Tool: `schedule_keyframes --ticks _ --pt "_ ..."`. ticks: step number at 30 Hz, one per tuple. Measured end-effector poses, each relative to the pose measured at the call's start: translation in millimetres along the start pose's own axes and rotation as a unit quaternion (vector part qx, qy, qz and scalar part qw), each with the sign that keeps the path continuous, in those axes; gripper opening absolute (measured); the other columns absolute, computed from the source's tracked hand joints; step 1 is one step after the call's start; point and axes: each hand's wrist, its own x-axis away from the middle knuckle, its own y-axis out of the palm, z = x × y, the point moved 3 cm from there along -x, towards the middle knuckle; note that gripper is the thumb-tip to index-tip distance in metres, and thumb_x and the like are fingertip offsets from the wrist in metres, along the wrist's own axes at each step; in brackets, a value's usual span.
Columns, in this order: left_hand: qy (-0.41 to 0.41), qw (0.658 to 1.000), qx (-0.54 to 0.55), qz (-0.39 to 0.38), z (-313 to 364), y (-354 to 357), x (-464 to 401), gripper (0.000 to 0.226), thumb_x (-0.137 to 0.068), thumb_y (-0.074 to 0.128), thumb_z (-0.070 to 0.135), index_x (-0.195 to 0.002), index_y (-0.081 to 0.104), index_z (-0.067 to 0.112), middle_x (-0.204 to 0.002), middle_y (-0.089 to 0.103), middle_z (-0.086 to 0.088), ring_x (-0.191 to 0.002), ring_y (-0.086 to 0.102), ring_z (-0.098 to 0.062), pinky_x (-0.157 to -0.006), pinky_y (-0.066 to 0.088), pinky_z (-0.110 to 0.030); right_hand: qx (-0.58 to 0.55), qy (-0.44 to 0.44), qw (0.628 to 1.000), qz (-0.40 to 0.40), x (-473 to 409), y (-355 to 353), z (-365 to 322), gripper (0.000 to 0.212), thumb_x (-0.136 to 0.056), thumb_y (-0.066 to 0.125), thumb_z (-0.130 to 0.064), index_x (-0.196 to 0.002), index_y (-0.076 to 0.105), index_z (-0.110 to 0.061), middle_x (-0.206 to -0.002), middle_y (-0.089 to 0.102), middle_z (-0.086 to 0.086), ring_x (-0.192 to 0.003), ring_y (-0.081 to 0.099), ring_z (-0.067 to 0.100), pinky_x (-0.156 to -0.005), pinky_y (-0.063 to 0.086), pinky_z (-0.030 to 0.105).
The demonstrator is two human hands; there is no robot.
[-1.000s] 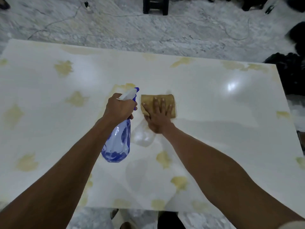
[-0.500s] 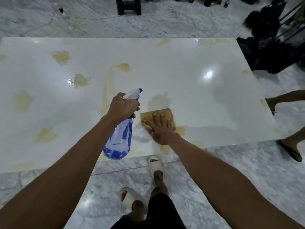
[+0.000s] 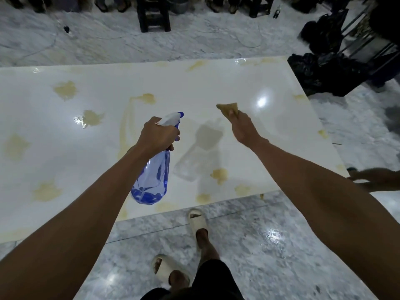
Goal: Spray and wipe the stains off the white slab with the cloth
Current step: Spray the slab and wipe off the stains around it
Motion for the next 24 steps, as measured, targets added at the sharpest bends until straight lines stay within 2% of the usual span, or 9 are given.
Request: schedule_keyframes --ticks 2,4,6,8,10,16,18,22,24 --pt "-0.005 1.000 -0.001 -0.004 0 6 -3 0.055 -0.064 0.056 0.024 -0.114 0.072 0.008 -0.091 0.077 -0.013 -0.042 0.057 -0.016 -0.055 0.047 -0.026 0.173 0.031 0.983 -0.046 -7 17 26 0.046 -0.106 0.023 -0.043 -0.139 0.051 -0.030 -0.133 0.062 0.008 -0.120 0.058 0.032 -0.105 0.040 0.051" --pt "-0.010 1.000 0.004 -0.006 -5 13 -6 0.055 -0.064 0.055 0.025 -0.115 0.072 0.010 -0.089 0.076 -0.011 -0.042 0.057 -0.016 -0.055 0.046 -0.026 0.297 0.113 0.939 -0.130 -6 46 67 0.055 -0.104 0.016 -0.048 -0.150 0.037 -0.025 -0.148 0.047 0.012 -0.135 0.046 0.038 -0.111 0.032 0.055" --pt "-0.015 1.000 0.003 -0.003 -12 18 -5 0.052 -0.064 0.054 0.025 -0.110 0.073 0.008 -0.085 0.075 -0.010 -0.043 0.057 -0.017 -0.055 0.047 -0.027 0.321 0.163 0.909 -0.210 13 80 95 0.069 -0.098 0.011 -0.058 -0.159 0.017 -0.025 -0.164 0.021 0.016 -0.148 0.024 0.040 -0.118 0.021 0.057" --pt "-0.019 1.000 0.000 -0.004 -20 20 -1 0.048 -0.064 0.052 0.025 -0.104 0.072 0.007 -0.082 0.074 -0.009 -0.044 0.057 -0.018 -0.057 0.048 -0.030 0.319 0.182 0.902 -0.228 34 99 102 0.069 -0.097 0.008 -0.065 -0.159 -0.003 -0.036 -0.167 -0.012 0.010 -0.152 -0.003 0.044 -0.120 0.004 0.062" --pt "-0.020 1.000 -0.004 -0.004 -27 18 4 0.047 -0.065 0.052 0.025 -0.103 0.071 0.008 -0.082 0.074 -0.008 -0.044 0.057 -0.017 -0.057 0.049 -0.030 0.307 0.188 0.907 -0.220 48 103 90 0.062 -0.102 0.011 -0.061 -0.157 -0.008 -0.039 -0.166 -0.018 0.008 -0.151 -0.011 0.044 -0.119 -0.001 0.063" --pt "-0.024 1.000 0.004 0.013 -42 -1 30 0.023 -0.083 0.058 0.020 -0.094 0.070 0.004 -0.087 0.076 -0.016 -0.043 0.056 -0.017 -0.053 0.049 -0.028 0.218 0.234 0.930 -0.182 90 147 57 0.081 -0.097 0.010 -0.069 -0.160 -0.006 -0.020 -0.168 -0.009 0.010 -0.153 -0.011 0.038 -0.120 -0.003 0.060" --pt "-0.020 1.000 0.005 0.016 -44 -10 39 0.019 -0.086 0.057 0.016 -0.092 0.071 0.005 -0.087 0.076 -0.015 -0.043 0.056 -0.016 -0.052 0.048 -0.027 0.192 0.232 0.931 -0.205 109 160 30 0.077 -0.100 0.013 -0.065 -0.160 0.000 -0.017 -0.167 -0.008 0.013 -0.153 -0.009 0.038 -0.121 -0.002 0.058" --pt "-0.008 0.999 0.020 0.024 -41 -33 63 0.033 -0.073 0.057 0.017 -0.101 0.072 0.009 -0.083 0.075 -0.008 -0.046 0.057 -0.017 -0.055 0.049 -0.029 0.187 0.128 0.938 -0.263 117 162 -15 0.051 -0.107 0.027 -0.043 -0.152 0.036 -0.021 -0.157 0.036 0.011 -0.145 0.031 0.035 -0.117 0.022 0.051" --pt "0.000 0.999 0.023 0.033 -37 -46 75 0.022 -0.080 0.058 0.015 -0.096 0.071 0.006 -0.081 0.074 -0.009 -0.046 0.056 -0.017 -0.058 0.050 -0.030 0.116 0.098 0.960 -0.237 113 163 -32 0.045 -0.105 0.029 -0.047 -0.144 0.047 -0.035 -0.131 0.060 -0.007 -0.124 0.051 0.024 -0.105 0.036 0.040"
